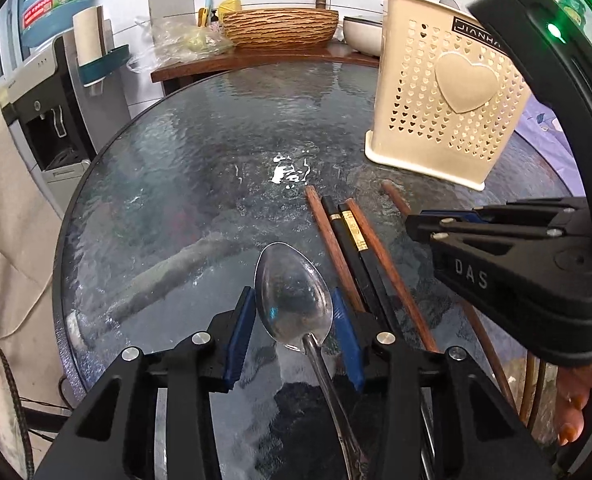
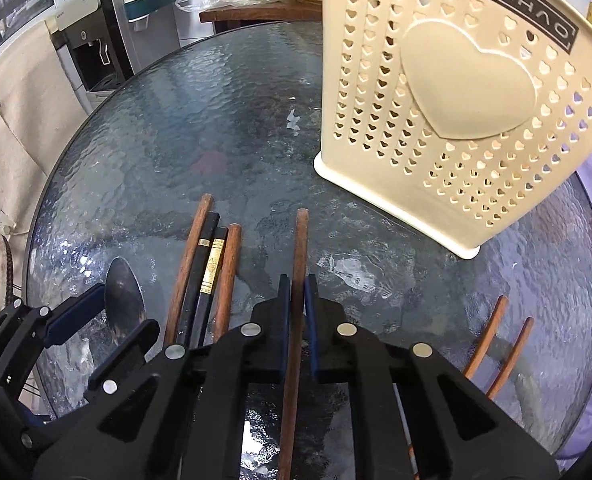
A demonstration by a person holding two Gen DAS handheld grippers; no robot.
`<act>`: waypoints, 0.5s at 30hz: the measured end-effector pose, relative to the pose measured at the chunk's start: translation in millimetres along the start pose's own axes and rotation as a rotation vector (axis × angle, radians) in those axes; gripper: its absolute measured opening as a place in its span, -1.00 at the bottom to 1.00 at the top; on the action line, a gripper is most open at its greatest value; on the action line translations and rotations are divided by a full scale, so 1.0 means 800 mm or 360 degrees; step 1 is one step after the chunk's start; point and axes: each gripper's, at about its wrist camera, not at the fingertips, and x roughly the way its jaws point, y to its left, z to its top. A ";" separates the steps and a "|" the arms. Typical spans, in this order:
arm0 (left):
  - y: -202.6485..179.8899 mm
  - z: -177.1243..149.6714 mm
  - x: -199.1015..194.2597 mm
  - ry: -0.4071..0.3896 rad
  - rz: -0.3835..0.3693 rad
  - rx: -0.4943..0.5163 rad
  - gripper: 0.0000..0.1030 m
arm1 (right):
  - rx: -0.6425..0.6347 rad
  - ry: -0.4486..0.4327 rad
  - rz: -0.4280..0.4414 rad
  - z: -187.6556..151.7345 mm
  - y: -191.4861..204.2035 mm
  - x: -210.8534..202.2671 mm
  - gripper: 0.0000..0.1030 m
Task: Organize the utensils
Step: 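Grasp the metal spoon with the left tool while the right tool grasps the wooden chopstick, then lift the metal spoon and chopstick and carry both toward the cream caddy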
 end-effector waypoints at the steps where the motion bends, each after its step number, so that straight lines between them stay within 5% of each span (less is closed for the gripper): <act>1: 0.002 0.002 0.001 0.0004 -0.0027 -0.0010 -0.25 | -0.0001 -0.0003 0.0002 -0.001 -0.001 0.000 -0.85; 15: 0.008 0.012 -0.022 -0.0115 -0.0185 -0.0006 -0.26 | 0.0114 -0.0125 0.0199 -0.015 -0.039 -0.032 -0.85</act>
